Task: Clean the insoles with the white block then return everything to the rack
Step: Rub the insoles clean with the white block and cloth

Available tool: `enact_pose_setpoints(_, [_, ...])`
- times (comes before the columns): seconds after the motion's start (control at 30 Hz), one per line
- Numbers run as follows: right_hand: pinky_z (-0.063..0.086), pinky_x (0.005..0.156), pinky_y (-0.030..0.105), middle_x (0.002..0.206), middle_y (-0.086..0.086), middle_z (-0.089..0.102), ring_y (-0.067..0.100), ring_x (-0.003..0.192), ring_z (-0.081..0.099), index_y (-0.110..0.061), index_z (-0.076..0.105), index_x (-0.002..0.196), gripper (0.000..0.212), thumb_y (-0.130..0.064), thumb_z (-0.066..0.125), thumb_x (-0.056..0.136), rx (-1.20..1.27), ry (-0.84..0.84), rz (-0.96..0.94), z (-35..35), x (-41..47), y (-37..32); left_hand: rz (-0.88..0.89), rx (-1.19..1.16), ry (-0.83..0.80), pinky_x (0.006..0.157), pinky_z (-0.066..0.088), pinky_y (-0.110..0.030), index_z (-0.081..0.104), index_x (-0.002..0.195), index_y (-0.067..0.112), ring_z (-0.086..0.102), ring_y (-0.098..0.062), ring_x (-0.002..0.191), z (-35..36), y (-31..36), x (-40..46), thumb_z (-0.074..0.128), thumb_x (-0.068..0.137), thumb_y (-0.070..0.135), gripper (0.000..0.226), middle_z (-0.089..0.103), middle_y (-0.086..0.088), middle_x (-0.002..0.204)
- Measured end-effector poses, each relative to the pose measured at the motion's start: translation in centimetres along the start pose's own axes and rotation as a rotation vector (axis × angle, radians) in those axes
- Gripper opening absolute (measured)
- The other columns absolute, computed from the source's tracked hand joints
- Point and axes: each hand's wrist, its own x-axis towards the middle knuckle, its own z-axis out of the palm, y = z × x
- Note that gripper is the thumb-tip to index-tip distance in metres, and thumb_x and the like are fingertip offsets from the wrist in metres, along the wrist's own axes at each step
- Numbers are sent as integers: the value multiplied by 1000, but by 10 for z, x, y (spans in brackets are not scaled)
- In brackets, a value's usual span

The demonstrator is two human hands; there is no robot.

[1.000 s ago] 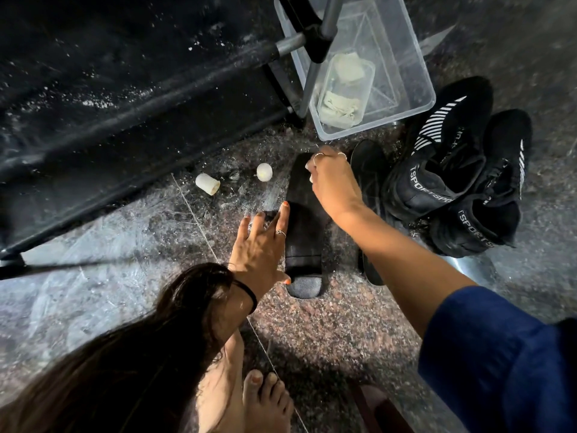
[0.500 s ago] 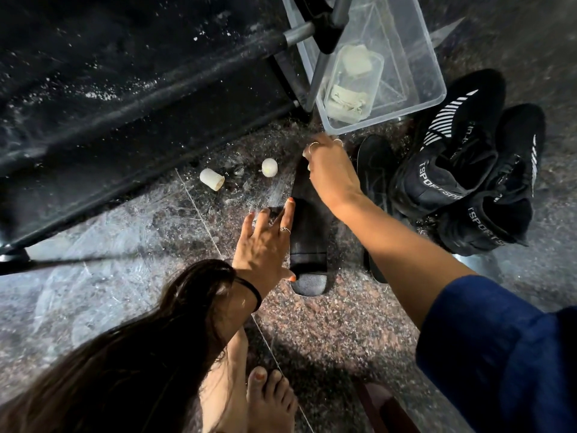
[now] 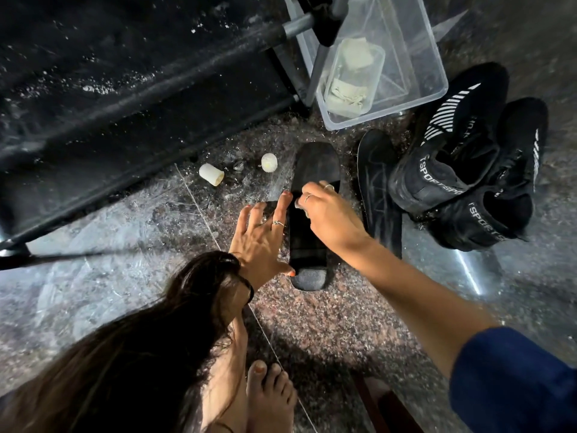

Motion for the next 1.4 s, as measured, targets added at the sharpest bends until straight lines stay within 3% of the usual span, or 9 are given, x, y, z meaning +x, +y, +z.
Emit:
enact_pose_setpoints(0.17, [45, 69, 39, 95, 2, 52, 16, 81, 45, -14, 53, 87, 15, -10, 42, 96, 88, -13, 153, 19, -28, -16, 50, 131, -27, 112, -12, -48, -42, 128, 9, -11, -34, 144, 2, -2, -1, 48, 76, 74, 123, -29, -8, 152])
enact_pose_setpoints(0.3, [43, 74, 33, 97, -1, 49, 9, 89, 38, -6, 57, 92, 24, -11, 35, 102, 134, -160, 22, 15, -63, -23, 11, 101, -12, 115, -10, -45, -41, 134, 9, -5, -30, 146, 0, -1, 0, 47, 71, 79, 129, 13, -11, 158])
enact_pose_setpoints(0.43, [44, 70, 31, 99, -2, 43, 13, 92, 35, -10, 54, 99, 18, -18, 38, 100, 34, -316, -90, 3, -53, -12, 18, 75, -13, 112, -14, -43, -39, 136, 10, -5, -31, 145, -1, -1, 0, 53, 71, 76, 131, 14, -6, 158])
enact_pose_setpoints(0.63, [47, 81, 40, 92, -2, 45, 15, 94, 44, -8, 53, 79, 23, -4, 39, 98, 109, -167, 91, 14, -62, -28, 15, 92, -11, 113, -12, -43, -38, 137, 10, -2, -31, 146, -4, 1, -1, 54, 71, 76, 132, 24, -10, 155])
enact_pose_setpoints(0.77, [47, 93, 36, 116, -1, 45, 19, 121, 38, -5, 52, 111, 21, -9, 34, 100, 84, -334, 22, 16, -83, -27, -10, 64, -48, 114, -12, -46, -40, 137, 13, -4, -30, 146, -1, 0, 2, 58, 69, 74, 134, 29, -13, 152])
enact_pose_setpoints(0.9, [39, 65, 31, 85, -14, 38, 5, 75, 40, -33, 45, 84, 24, -25, 32, 102, 88, -307, -78, 3, -71, -23, -1, 76, -66, 117, -5, -48, -40, 137, 11, -3, -31, 146, -6, 2, 1, 53, 70, 76, 131, 29, -12, 152])
enact_pose_setpoints(1.07, [47, 73, 43, 97, 6, 53, 23, 89, 46, -1, 62, 93, 17, 1, 45, 93, 84, -82, 176, 4, -39, -2, 11, 125, -28, 115, -7, -44, -35, 139, 8, 3, -30, 146, -9, 4, -2, 57, 72, 73, 131, 34, -10, 150])
enact_pose_setpoints(1.3, [40, 64, 33, 98, -3, 50, 8, 81, 47, -16, 52, 87, 23, -20, 33, 99, 75, -182, -27, 16, -89, -8, -2, 107, -32, 116, -6, -43, -36, 139, 9, 4, -29, 145, -5, 1, 1, 56, 69, 76, 133, 37, -12, 148])
enact_pose_setpoints(1.4, [43, 61, 36, 85, 0, 46, 11, 74, 45, -11, 53, 83, 21, -13, 38, 98, 73, -203, 22, 5, -77, -3, 0, 120, -36, 116, -6, -43, -36, 139, 8, 4, -29, 145, -7, 3, 1, 58, 70, 73, 133, 31, -13, 151])
